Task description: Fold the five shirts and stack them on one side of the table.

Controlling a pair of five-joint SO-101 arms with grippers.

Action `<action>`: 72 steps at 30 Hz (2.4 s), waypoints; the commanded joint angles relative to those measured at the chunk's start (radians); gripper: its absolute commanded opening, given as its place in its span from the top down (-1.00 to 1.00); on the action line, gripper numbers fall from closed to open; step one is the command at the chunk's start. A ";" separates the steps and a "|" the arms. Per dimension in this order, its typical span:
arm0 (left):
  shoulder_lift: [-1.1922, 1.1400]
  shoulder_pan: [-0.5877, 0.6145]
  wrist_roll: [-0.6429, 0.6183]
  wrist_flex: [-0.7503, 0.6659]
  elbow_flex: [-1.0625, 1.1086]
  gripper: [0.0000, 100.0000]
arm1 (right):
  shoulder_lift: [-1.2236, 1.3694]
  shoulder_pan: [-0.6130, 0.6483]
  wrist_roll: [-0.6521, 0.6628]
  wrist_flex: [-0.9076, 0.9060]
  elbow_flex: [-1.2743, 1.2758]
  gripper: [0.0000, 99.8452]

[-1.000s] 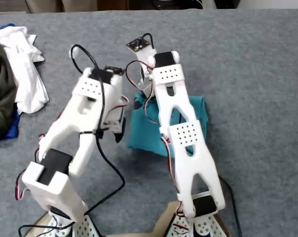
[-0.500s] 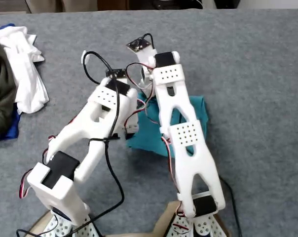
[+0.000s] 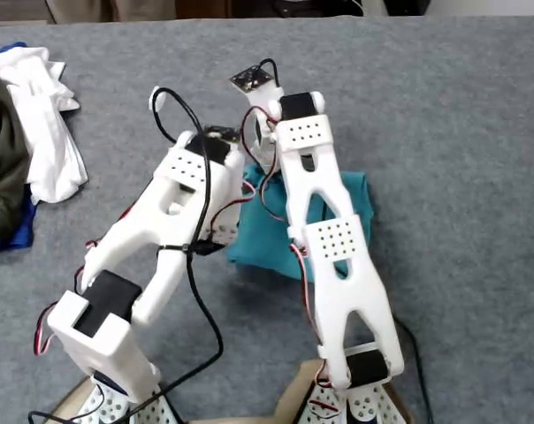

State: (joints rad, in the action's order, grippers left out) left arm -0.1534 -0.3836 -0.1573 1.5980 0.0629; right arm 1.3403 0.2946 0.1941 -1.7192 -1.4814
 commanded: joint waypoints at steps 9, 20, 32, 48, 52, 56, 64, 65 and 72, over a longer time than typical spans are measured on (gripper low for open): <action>0.205 -0.069 0.017 -0.040 -0.080 0.96 | -0.001 -0.025 -0.008 0.023 -0.044 0.98; 0.377 -0.184 0.012 -0.075 0.149 0.96 | -0.001 -0.030 -0.009 0.025 -0.044 0.98; 0.530 0.068 0.017 -0.350 0.427 0.96 | -0.001 -0.027 -0.009 0.025 -0.044 0.98; 0.536 0.316 0.015 -0.669 0.733 0.96 | -0.039 -0.024 -0.009 0.021 -0.153 0.98; 0.530 0.321 0.015 -0.715 0.680 0.96 | -0.108 -0.025 -0.008 -0.064 -0.177 0.98; 0.529 0.315 0.011 -0.789 0.638 0.96 | -0.219 -0.038 -0.005 -0.069 -0.122 0.98; 0.338 0.310 -0.078 -0.962 0.493 0.96 | -0.598 -0.074 -0.003 -0.069 0.278 0.98; 0.289 0.308 -0.078 -0.962 0.453 0.96 | -0.656 -0.090 0.000 -0.069 0.366 0.98; -0.024 0.264 -0.080 -0.901 0.143 0.96 | -1.069 -0.120 0.117 -0.057 1.079 0.98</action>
State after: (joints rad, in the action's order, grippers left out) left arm -0.1043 -0.0813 -0.2294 0.6605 0.3682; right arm 0.4902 0.1918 0.2662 -1.7699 -0.7004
